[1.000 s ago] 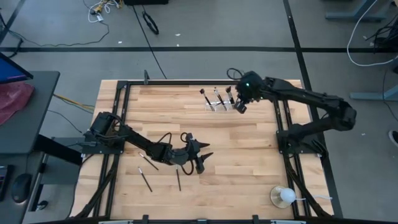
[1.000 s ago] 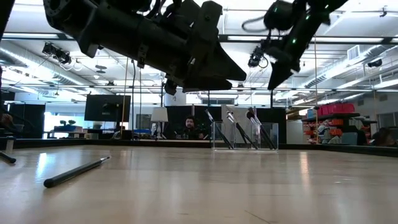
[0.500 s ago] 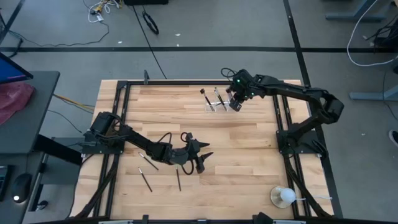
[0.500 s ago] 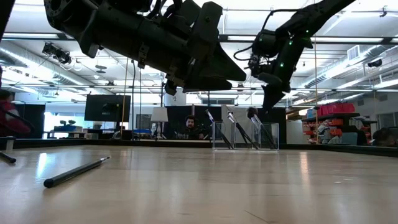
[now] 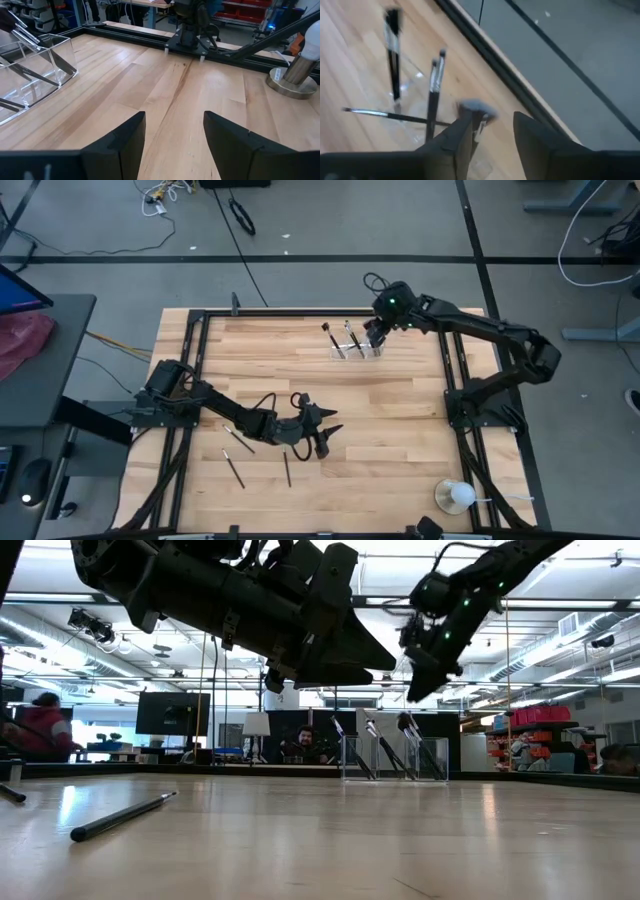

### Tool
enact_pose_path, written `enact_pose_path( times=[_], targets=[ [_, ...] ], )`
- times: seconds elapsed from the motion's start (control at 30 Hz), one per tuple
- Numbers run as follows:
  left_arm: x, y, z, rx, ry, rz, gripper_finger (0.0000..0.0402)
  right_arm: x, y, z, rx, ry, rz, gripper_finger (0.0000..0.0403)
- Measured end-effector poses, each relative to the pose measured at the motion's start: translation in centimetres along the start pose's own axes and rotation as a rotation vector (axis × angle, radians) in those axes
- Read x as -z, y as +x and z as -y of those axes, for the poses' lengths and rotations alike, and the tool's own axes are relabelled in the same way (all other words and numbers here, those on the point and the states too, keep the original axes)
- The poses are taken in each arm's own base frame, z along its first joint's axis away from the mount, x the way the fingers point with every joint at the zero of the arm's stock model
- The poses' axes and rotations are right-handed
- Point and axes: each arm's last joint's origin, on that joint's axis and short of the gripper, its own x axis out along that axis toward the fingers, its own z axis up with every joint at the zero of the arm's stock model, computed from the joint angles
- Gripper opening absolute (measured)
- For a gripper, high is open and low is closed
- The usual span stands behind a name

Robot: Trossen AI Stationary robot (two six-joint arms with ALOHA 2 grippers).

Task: Put items in baskets/containers
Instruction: Put the black liner brush into the transparent organizer

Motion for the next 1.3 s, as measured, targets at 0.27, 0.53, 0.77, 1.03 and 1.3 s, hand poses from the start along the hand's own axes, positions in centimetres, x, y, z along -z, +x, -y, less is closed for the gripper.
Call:
enact_pose_path(
  times=[0.27,0.53,0.77,1.03,1.3],
  targets=[
    [0.4,-0.1,0.0,-0.008,0.026,-0.033,0.0206,0.5,-6.5,-5.0,-0.150,-0.105,0.176,0.0132],
    [0.1,-3.4,3.0,-0.107,0.073,-0.206,0.0206,9.0,-8.4,-14.3,-0.545,-0.230,0.355,0.0104],
    [-0.8,-6.6,6.7,-0.126,-0.053,-0.530,0.0206,16.0,-7.6,-17.8,-0.819,-0.252,0.534,0.0087],
    [1.3,-8.3,6.8,-0.224,-0.454,-0.735,0.0217,19.5,-6.6,-17.0,-0.839,-0.183,0.629,0.0078],
    [2.3,-9.1,5.9,-0.403,-0.666,-0.791,0.0247,20.1,-6.1,-16.6,-0.788,-0.172,0.622,0.0077]
  ],
)
